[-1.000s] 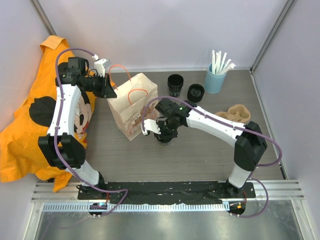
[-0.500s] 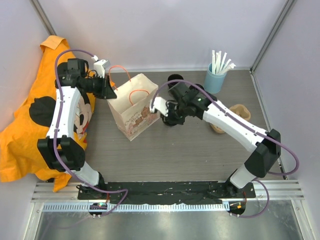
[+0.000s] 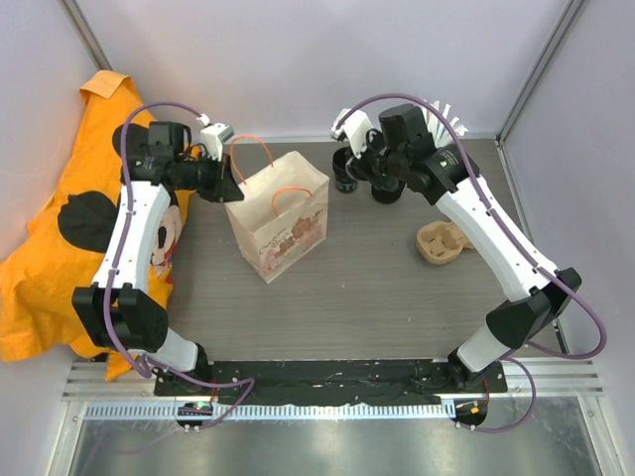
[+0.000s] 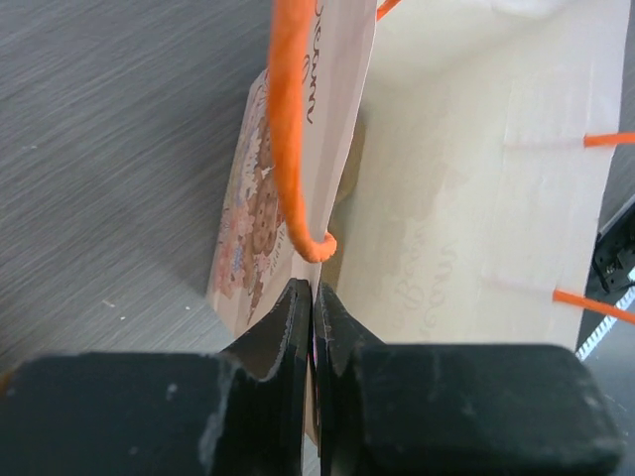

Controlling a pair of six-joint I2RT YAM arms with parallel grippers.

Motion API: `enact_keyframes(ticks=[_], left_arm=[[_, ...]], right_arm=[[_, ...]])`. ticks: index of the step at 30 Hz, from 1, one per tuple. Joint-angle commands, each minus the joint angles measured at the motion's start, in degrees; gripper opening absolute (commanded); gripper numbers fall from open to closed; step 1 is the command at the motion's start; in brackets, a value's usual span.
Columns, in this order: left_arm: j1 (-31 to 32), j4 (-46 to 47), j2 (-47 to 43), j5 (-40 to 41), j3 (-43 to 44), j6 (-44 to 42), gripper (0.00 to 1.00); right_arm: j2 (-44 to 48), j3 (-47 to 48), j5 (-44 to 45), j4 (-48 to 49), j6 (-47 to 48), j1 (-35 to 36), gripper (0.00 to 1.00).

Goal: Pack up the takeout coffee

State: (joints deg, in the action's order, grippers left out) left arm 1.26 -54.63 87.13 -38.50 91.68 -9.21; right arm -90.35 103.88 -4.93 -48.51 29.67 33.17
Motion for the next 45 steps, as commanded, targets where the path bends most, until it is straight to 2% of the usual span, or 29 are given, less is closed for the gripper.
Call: enact_keyframes(ticks=[1, 10, 17, 24, 31, 37, 45], left_arm=[[1.9, 3.0, -1.4, 1.0, -0.7, 1.4, 0.08], [4.8, 4.6, -1.2, 3.2, -1.9, 3.4, 0.07], [5.8, 5.9, -1.5, 4.9, -1.9, 4.7, 0.07], [7.5, 4.7, -0.3, 8.1, 2.4, 4.4, 0.06], [9.2, 3.6, 0.0, 9.8, 5.5, 3.6, 0.05], [9.4, 3.7, -0.6, 10.6, 5.2, 3.5, 0.05], [9.5, 4.0, -1.2, 11.1, 5.0, 3.3, 0.05]], right_arm=[[1.8, 4.4, 3.4, 6.4, -5.0, -0.1, 0.01], [-0.8, 14.0, 2.6, 11.2, -11.2, -0.2, 0.01], [-3.0, 20.0, -3.2, 10.8, -16.6, -0.1, 0.01], [-3.2, 18.8, -12.5, 10.0, -21.8, 0.4, 0.01], [-4.4, 17.4, -16.5, 9.8, -24.4, 1.2, 0.01], [-4.3, 14.4, -18.1, 9.4, -25.5, 3.0, 0.01], [-5.4, 10.6, -16.0, 8.3, -24.4, 5.9, 0.01]])
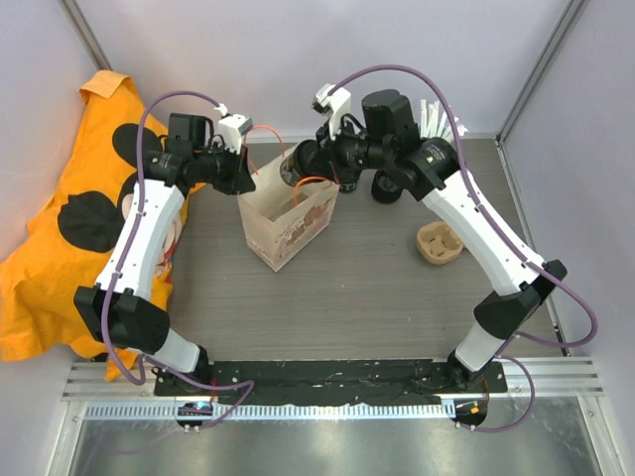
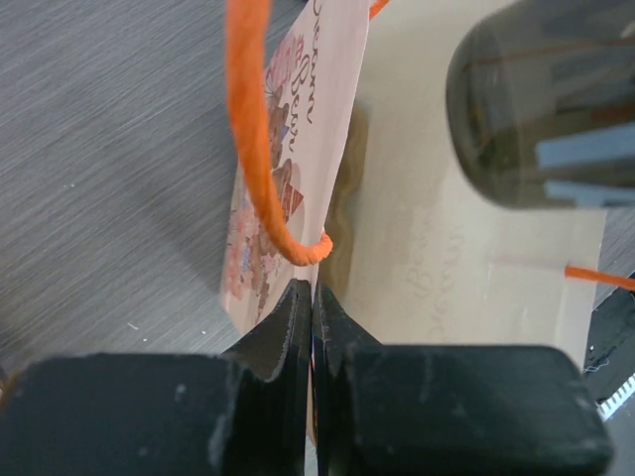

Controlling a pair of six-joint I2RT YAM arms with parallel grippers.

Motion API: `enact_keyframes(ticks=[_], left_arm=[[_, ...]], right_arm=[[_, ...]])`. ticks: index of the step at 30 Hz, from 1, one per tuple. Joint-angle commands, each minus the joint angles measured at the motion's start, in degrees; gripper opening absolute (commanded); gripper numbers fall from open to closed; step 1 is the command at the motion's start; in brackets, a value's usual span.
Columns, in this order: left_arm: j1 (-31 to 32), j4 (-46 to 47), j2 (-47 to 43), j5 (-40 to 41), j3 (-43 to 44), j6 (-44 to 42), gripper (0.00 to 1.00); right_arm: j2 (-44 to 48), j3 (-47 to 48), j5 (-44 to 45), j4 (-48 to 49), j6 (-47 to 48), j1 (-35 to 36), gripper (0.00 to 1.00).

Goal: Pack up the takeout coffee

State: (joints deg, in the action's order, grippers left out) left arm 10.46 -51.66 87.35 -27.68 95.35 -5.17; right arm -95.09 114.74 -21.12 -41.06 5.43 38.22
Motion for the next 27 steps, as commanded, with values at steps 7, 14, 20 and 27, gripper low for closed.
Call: enact_keyframes(ticks=[7, 14, 20, 27], left_arm=[[0.7, 1.1, -2.4, 0.2, 1.2, -1.3, 0.05], [0.9, 1.2, -3.4, -0.8, 1.0, -1.4, 0.04], [0.9, 1.4, -4.3, -1.8, 0.5, -1.4, 0.04], [1.1, 1.6, -5.3, -2.6, -0.2, -1.2, 0.04]], right_arm=[[-2.7, 0.0, 0.9, 0.9, 0.0, 1.1, 0.01], [-5.3, -0.3, 2.7, 1.1, 0.1, 1.3, 0.01], [-7.0, 0.0, 5.7, 1.1, 1.3, 1.4, 0.01], [-9.8, 0.0, 6.5, 0.3, 1.4, 1.4, 0.01]])
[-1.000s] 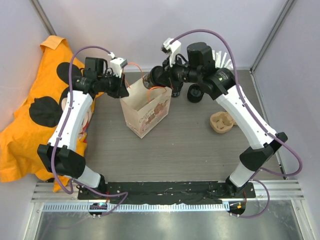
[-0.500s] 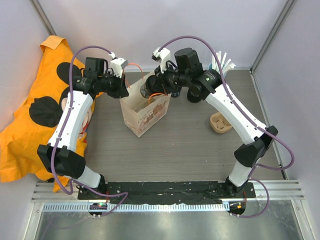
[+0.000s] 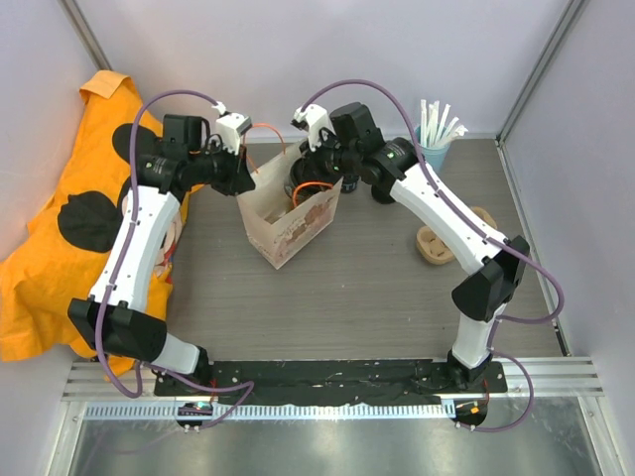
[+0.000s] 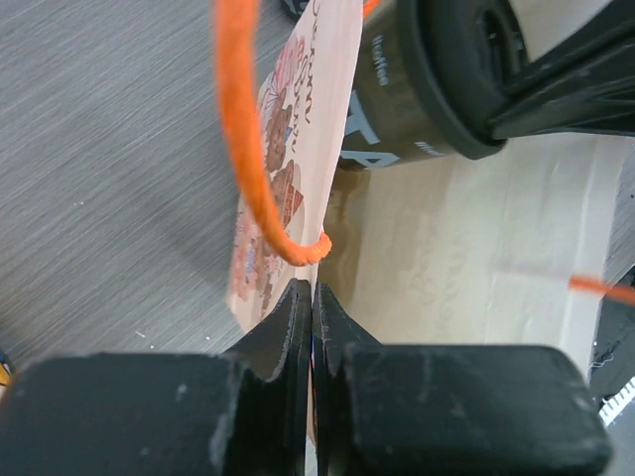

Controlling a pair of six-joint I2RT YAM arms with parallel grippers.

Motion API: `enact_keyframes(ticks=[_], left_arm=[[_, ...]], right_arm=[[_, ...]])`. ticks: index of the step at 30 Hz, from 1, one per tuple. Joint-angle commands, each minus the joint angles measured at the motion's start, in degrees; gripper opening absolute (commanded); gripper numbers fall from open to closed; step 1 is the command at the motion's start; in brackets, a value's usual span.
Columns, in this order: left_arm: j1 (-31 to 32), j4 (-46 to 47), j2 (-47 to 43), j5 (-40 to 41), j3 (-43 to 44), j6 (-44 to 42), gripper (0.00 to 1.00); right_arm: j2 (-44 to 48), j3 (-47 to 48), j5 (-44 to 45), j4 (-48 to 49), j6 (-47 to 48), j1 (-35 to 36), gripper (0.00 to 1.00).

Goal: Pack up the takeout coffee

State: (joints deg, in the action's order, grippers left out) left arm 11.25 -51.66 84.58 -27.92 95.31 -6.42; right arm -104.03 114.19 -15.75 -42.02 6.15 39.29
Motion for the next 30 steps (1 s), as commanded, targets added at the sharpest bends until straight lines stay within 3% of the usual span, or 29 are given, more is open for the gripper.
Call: enact_keyframes(ticks=[1, 30], left_arm=[[0.3, 1.9, -2.7, -2.4, -0.3, 0.0, 0.04], [0.7, 6.2, -6.1, -5.0, -5.7, 2.9, 0.02]], right_arm=[[-1.0, 0.4, 1.3, 1.2, 0.6, 0.4, 0.01], [-2.8, -7.5, 7.0, -0.3, 0.4, 2.0, 0.01]])
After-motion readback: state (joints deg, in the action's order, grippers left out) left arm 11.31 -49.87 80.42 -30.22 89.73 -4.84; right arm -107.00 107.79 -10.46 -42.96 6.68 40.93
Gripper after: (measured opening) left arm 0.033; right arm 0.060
